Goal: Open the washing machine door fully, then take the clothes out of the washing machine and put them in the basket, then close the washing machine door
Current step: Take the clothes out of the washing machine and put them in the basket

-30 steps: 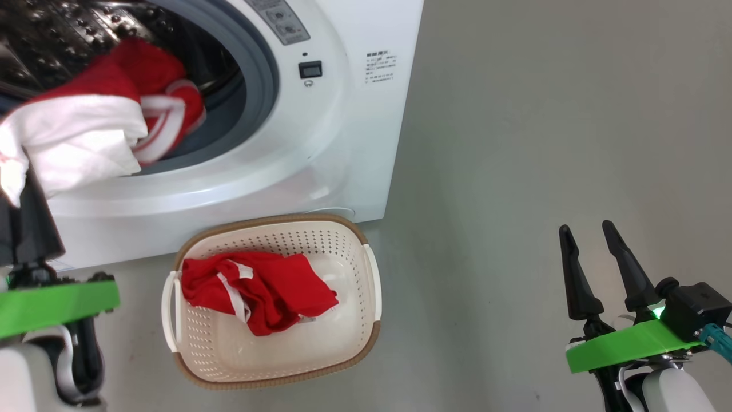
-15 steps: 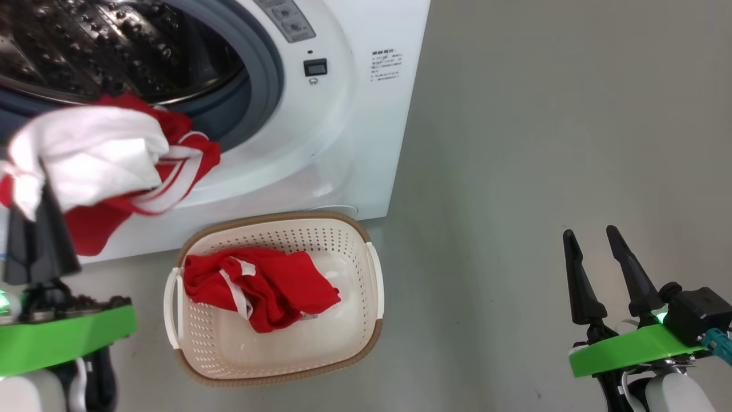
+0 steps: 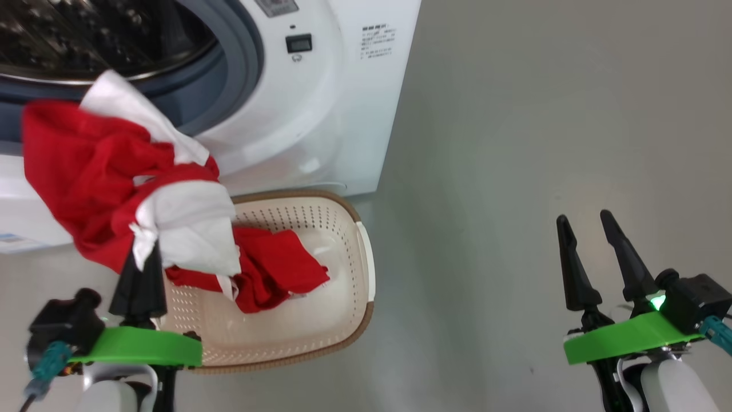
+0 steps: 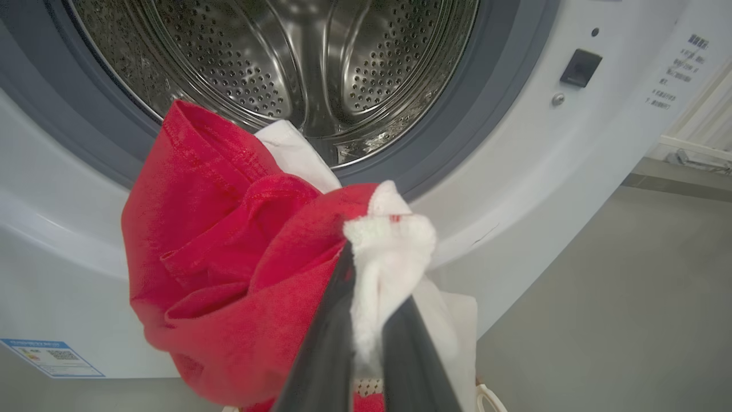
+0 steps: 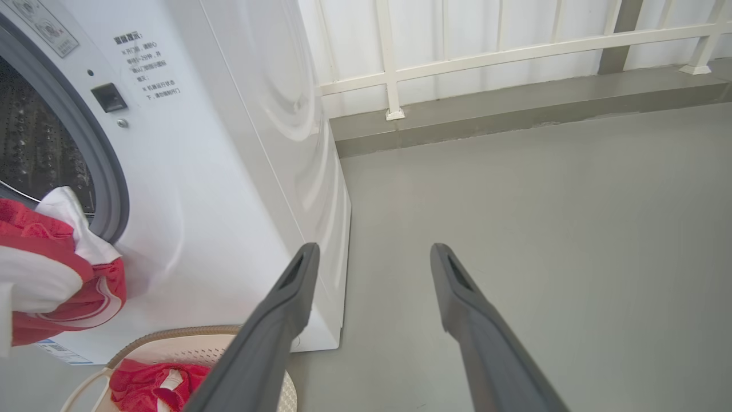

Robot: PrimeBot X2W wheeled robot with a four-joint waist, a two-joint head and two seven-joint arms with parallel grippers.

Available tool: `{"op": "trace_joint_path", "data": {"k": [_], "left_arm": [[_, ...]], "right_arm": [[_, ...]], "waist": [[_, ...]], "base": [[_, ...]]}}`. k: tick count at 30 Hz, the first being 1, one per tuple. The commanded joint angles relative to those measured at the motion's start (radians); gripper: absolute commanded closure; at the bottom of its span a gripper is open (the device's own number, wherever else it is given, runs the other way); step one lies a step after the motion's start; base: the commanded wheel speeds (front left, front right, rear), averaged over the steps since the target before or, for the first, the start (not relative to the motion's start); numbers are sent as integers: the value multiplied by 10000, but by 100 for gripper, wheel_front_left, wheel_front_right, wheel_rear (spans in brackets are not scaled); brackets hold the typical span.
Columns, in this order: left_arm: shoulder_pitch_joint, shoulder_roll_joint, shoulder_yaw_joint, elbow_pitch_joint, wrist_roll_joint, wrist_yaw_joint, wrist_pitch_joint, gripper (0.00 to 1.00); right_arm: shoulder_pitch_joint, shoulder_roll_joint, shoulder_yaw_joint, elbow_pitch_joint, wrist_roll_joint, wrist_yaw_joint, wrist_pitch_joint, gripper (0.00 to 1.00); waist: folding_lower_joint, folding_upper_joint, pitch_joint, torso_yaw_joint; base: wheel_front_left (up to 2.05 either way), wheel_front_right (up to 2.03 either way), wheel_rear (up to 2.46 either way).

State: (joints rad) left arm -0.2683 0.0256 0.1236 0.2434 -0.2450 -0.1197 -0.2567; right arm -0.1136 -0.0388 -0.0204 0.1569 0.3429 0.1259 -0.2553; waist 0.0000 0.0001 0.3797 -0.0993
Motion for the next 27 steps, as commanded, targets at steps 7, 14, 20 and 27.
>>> {"op": "trace_joint_path", "data": {"k": [7,14,20,27], "left_arm": [[-664,247,-308,1249,341,-74,-51,100],[-1222,247,-683,2391,456,-104,-51,100],[-1887,378,-975,3602,526,-107,-51,100],[-2890,548,-1757,5420,9,-108,-51,100]], "right_arm": [[-435,-114,296,-338,79,48,-65,0],[-717,-114,421,-416,141,48,-65,0],[-948,-114,521,-470,123,48,-65,0],[-1289,-114,641,-562,61,48,-65,0]], "waist": [[0,-1,870,-117],[0,-1,1582,-186],[0,-1,2191,-186],[0,-1,3008,-146]], "base": [[0,0,0],[0,0,0],[0,0,0],[0,0,0]]}}
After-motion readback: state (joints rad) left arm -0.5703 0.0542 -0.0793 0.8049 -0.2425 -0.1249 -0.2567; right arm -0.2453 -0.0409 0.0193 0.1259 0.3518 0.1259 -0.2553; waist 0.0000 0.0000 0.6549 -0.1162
